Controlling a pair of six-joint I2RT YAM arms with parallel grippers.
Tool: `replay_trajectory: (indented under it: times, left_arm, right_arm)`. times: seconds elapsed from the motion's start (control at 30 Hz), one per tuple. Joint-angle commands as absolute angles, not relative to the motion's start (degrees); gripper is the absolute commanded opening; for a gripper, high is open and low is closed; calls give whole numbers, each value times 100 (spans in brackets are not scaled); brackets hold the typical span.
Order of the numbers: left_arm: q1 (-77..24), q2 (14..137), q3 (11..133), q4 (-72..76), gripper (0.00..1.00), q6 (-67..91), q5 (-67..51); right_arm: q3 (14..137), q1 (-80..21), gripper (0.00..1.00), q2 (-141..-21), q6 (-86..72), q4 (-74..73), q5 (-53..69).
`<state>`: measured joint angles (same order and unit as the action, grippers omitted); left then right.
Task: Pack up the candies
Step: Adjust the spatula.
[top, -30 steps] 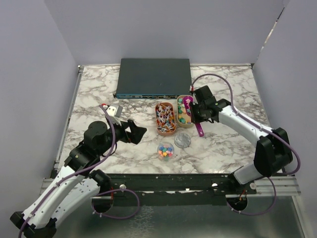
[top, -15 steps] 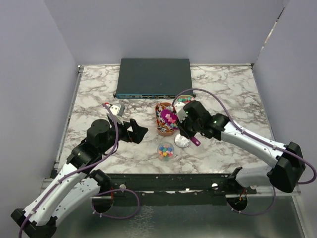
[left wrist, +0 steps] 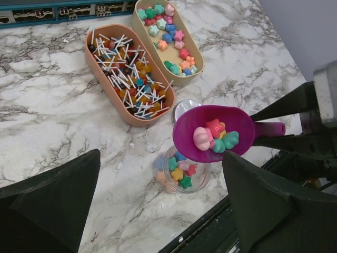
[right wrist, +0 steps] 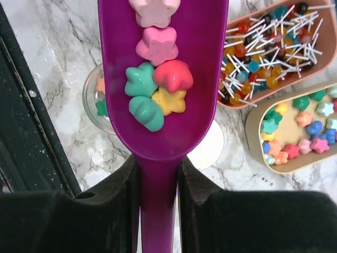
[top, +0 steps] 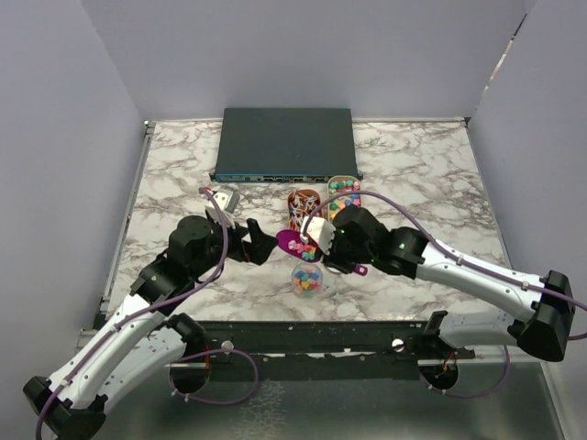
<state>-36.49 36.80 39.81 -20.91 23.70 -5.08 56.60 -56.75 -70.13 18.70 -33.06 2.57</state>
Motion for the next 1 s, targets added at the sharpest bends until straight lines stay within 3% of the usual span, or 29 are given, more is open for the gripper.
replay_trajectory:
  times: [0.0,0.97]
  left_arm:
    - [-3639,3737,3976,-2013,98,2315,-674]
    - [-3639,3876,3974,-2012,98,2312,-743]
  right_arm:
    - [5570,-5773,1,-6736,2280,-3108,543]
    - [4734,-5871,1,-4609,2095,-1494,1794]
